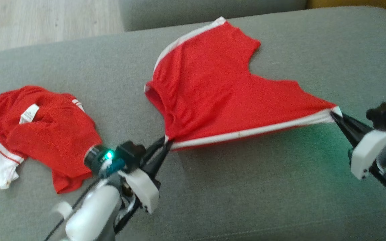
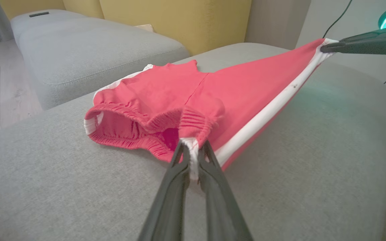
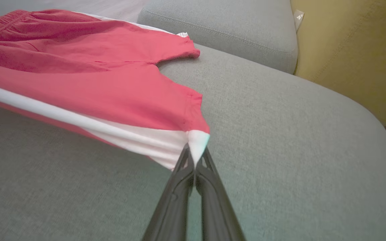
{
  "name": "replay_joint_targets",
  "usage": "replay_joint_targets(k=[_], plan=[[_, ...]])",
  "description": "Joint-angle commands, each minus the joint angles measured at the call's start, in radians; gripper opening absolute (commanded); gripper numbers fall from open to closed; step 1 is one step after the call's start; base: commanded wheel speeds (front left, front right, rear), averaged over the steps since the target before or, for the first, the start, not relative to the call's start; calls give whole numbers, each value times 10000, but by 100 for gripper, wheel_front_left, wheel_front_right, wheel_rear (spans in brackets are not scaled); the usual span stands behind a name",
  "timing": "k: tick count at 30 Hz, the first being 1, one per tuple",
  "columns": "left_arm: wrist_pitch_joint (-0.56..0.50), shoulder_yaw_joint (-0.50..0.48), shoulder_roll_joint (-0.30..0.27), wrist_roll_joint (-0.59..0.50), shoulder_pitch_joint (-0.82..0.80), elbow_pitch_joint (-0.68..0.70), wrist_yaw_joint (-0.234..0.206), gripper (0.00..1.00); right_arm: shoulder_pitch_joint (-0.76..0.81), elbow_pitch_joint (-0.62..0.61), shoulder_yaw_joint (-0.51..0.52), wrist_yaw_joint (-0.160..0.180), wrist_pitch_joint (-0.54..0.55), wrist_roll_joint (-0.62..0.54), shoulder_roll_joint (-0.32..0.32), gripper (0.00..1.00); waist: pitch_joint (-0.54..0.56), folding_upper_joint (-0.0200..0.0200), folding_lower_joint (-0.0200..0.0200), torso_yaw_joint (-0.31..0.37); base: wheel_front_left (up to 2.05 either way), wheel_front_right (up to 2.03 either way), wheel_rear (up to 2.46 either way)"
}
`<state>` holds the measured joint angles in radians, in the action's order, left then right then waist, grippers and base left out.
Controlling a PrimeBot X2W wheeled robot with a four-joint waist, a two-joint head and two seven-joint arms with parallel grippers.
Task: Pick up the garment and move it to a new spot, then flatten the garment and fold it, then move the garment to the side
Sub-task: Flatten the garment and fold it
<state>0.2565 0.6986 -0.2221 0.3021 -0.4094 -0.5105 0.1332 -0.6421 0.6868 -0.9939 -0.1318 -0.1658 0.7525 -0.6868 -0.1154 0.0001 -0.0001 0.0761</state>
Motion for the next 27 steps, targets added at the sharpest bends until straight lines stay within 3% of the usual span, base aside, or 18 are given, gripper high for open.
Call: replay_joint_targets(k=[1, 13, 27], plan=[[53, -419, -419, -32, -66, 332, -40, 0, 244, -63, 177, 11, 22, 138, -702, 0, 214, -1, 1, 110, 0, 0, 0], [37, -250, -462, 0, 1492, 1810, -314, 0, 2269, -1681, 1372, 11, 242, 440, -1994, 0, 503, -1, 1, 456, 0, 0, 0], [-226, -616, -459, -15, 14, 2307, -527, 0, 1333, -2750, 3851, 11, 1396, -1704, -1445, 0, -483, -1, 1, 26, 0, 0, 0]])
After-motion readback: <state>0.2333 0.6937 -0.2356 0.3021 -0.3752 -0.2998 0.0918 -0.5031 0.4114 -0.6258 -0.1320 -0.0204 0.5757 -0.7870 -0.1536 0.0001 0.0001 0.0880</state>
